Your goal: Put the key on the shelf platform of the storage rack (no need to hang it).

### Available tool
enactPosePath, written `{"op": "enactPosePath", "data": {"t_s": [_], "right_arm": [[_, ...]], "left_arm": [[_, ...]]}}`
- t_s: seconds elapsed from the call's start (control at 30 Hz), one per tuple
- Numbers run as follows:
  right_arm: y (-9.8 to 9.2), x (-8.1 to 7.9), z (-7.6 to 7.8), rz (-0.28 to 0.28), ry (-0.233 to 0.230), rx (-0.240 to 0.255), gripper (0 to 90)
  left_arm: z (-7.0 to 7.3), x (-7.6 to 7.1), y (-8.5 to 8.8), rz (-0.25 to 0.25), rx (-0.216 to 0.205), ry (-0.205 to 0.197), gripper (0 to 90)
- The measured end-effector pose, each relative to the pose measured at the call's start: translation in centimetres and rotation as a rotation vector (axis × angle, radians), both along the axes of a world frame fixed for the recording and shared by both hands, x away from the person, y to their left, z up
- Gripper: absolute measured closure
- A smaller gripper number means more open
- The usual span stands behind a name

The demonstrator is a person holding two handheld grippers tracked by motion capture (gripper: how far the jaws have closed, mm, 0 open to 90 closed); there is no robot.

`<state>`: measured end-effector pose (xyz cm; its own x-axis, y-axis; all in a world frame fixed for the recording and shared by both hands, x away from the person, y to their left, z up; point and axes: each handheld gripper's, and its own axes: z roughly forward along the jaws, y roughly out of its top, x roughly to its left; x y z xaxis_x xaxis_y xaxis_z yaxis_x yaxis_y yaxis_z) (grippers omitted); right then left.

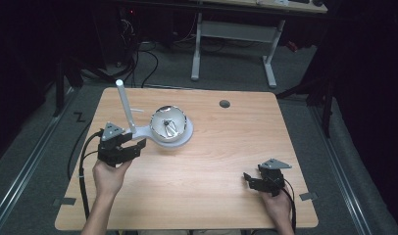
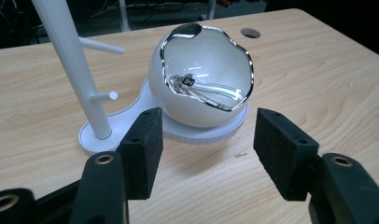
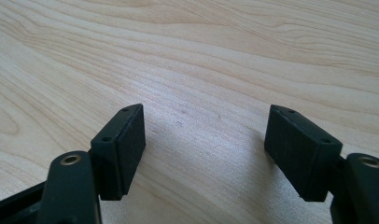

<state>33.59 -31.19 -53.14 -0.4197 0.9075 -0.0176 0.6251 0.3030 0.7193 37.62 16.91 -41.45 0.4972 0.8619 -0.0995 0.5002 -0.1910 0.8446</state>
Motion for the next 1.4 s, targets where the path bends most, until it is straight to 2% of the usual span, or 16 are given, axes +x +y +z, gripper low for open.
{"op": "enactPosePath", "data": {"t_s": [0.23,0.33,0.53,0.9,1.1,1.4], "right_arm": [[0.0,0.0,0.0,0.003,0.001,0.000,29.5],[0.0,0.0,0.0,0.004,0.001,0.000,29.5],[0.0,0.0,0.0,0.004,0.001,0.000,29.5],[0.0,0.0,0.0,0.004,0.002,0.000,29.5],[0.0,0.0,0.0,0.005,0.001,0.000,29.5],[0.0,0.0,0.0,0.005,0.001,0.000,29.5]], "left_arm": [[-0.6,-0.7,0.1,0.001,-0.016,0.005,42.9],[-0.7,-0.9,0.2,-0.008,-0.041,0.011,42.9],[-0.9,-1.2,-0.3,-0.026,-0.043,0.014,42.8],[-2.3,-1.9,-1.1,-0.044,-0.064,0.032,42.8],[-3.3,-1.9,-2.2,-0.063,-0.038,0.049,42.8],[-4.3,-2.0,-2.8,-0.080,-0.032,0.070,42.9]]}}
